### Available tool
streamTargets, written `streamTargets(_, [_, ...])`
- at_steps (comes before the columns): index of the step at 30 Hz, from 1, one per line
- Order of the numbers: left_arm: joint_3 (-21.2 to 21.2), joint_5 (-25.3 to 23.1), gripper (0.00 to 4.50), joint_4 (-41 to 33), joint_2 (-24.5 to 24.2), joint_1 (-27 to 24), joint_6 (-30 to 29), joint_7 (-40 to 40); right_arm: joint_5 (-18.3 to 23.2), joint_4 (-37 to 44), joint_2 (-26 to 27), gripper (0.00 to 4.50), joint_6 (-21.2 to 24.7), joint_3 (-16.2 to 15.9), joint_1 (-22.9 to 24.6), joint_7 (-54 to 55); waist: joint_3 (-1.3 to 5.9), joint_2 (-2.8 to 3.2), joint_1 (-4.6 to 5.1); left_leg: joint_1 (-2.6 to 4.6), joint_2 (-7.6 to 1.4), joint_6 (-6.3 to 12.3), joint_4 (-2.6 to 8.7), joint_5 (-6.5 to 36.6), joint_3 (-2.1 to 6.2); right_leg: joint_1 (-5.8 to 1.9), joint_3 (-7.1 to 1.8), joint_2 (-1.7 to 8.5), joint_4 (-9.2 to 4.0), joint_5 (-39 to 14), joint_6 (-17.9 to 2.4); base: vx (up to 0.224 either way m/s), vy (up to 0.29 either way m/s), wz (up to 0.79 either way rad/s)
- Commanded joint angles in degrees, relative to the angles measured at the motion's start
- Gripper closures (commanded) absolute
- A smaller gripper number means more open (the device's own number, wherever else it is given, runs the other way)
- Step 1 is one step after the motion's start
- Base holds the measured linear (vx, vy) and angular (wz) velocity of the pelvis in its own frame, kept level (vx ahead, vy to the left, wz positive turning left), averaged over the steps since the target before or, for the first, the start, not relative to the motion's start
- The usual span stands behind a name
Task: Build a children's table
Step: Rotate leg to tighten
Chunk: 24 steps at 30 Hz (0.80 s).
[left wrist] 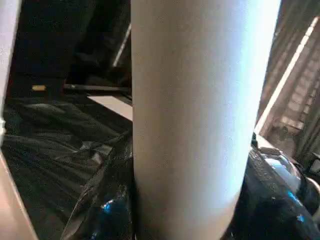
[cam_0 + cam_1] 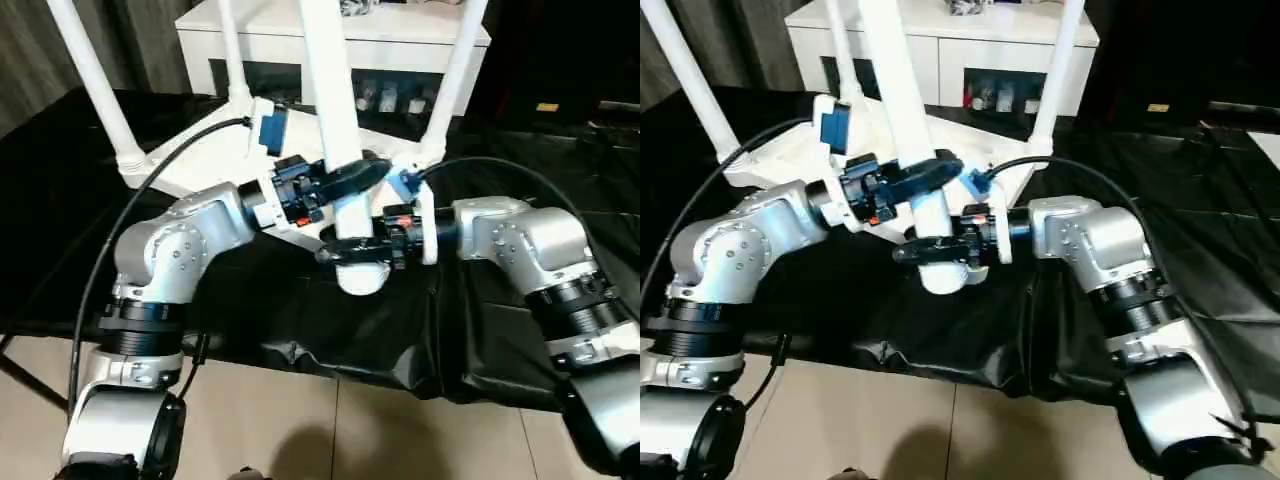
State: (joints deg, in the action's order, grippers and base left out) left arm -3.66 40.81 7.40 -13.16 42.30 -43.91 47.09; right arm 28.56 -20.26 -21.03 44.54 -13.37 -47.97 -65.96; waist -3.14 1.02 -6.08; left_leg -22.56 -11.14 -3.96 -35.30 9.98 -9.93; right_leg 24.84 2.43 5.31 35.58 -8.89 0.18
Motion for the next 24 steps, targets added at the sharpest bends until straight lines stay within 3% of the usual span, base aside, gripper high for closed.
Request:
streamTargets(1, [1.0,0.4,2.55,-2.0,0.3,0.1,0.6,0.4,-3.6,-3.9,0.9,2.32,0.3,2.5,-1.3,8.5,4.53,-0.66,0.09,0.93,-0.79,0.5,3.92,9.3,-0.12,-3.78,-1.25,1.7,-3.42,-10.2,-12.8,0.0,0.0,0.0])
streamTargets(3, [0.5,-2.0,2.56,-0.8,0.8,0.4,2.6,-2.9,-3.9,-4.6,3.3,2.39,-2.1,5.6,-0.8,14.4,4.48,-0.56,0.35,1.01,-0.81,-0.28,4.02,10.2,-0.07,-3.61,-1.29,1.7,-3.55,-11.3,-12.2,0.0,0.0,0.0])
streamTargets(5, [0.2,-2.9,2.56,-0.2,1.0,0.6,3.3,-4.5,-3.9,-4.4,4.0,2.41,-2.8,6.4,-0.6,15.9,4.47,-0.6,0.5,1.03,-0.78,-0.99,4.13,10.9,0.01,-3.69,-1.28,1.7,-3.63,-12.2,-11.4,0.0,0.0,0.0])
streamTargets(6, [-1.5,-5.2,2.0,2.6,2.1,1.7,5.6,-9.7,-3.7,-2.7,5.9,2.43,-4.3,7.8,0.8,19.1,4.45,-0.52,0.42,1.26,-0.81,-1.12,4.15,11.2,-0.09,-3.47,-1.38,1.62,-3.79,-12.3,-11.1,0.0,0.0,0.0])
streamTargets(7, [-1.5,-5.2,1.87,2.6,2.1,1.7,5.6,-9.7,-3.7,-2.7,5.9,2.45,-4.3,7.8,0.8,19.1,4.4,-0.45,0.36,1.38,-0.8,-1.24,4.12,11.4,-0.18,-3.23,-1.45,1.6,-4.0,-12.4,-10.8,0.0,0.0,0.0])
streamTargets(11, [-2.8,-10.7,1.59,5.9,3.6,3.2,12.4,-17.1,-4.2,2.1,9.7,2.53,-6.9,9.1,4.3,24.9,4.49,-0.5,0.19,1.17,-0.78,-1.93,4.35,11.1,0.02,-3.48,-1.4,1.61,-4.03,-11.8,-9.5,0.0,0.0,0.0])
streamTargets(12, [-2.8,-11.9,1.46,6.3,3.8,3.4,14.0,-18.3,-4.7,2.8,10.3,2.54,-7.6,9.0,4.9,25.9,4.66,-0.61,0.31,0.98,-0.72,-2.01,4.4,10.7,0.16,-3.84,-1.31,1.64,-3.84,-11.4,-9.0,0.0,0.0,0.0])
streamTargets(14, [-3.3,-12.8,1.4,7.2,4.6,4.0,15.5,-20.5,-6.2,3.8,10.8,2.54,-8.9,8.1,5.7,27.3,4.69,-0.58,0.41,0.92,-0.65,-2.04,4.34,10.3,0.16,-3.78,-1.32,1.61,-3.77,-10.4,-8.9,0.0,0.0,0.0])
streamTargets(15, [-3.1,-14.3,1.38,8.1,5.7,4.9,17.9,-22.5,-10.2,4.9,12.1,2.55,-12.3,6.0,7.3,31.9,4.7,-0.48,0.33,0.81,-0.67,-2.28,4.33,9.8,0.2,-3.71,-1.31,1.73,-3.82,-10.0,-8.7,0.0,0.0,0.0])
streamTargets(17, [-2.5,-15.1,1.38,8.7,6.7,5.6,19.2,-23.0,-12.7,5.8,13.1,2.55,-14.5,4.7,8.2,35.0,4.82,-0.48,0.48,0.8,-0.59,-2.21,4.26,9.8,0.22,-3.86,-1.28,1.72,-3.59,-9.5,-9.1,0.0,0.0,0.0])
streamTargets(23, [-2.1,-15.3,1.38,10.4,7.7,6.4,18.4,-23.9,-17.8,7.2,14.5,2.55,-18.4,1.7,10.1,39.6,4.64,-0.1,1.0,0.77,-0.47,-1.96,4.28,11.2,0.2,-3.7,-1.28,1.49,-3.75,-9.0,-9.6,0.0,0.0,0.0])
streamTargets(24, [-2.5,-14.9,1.56,10.6,7.9,6.6,18.3,-24.3,-18.7,7.3,14.7,2.55,-18.9,1.7,10.3,40.6,4.65,-0.04,1.02,0.79,-0.5,-2.01,4.32,11.5,0.23,-3.71,-1.28,1.51,-3.74,-9.2,-9.7,0.0,0.0,0.0])
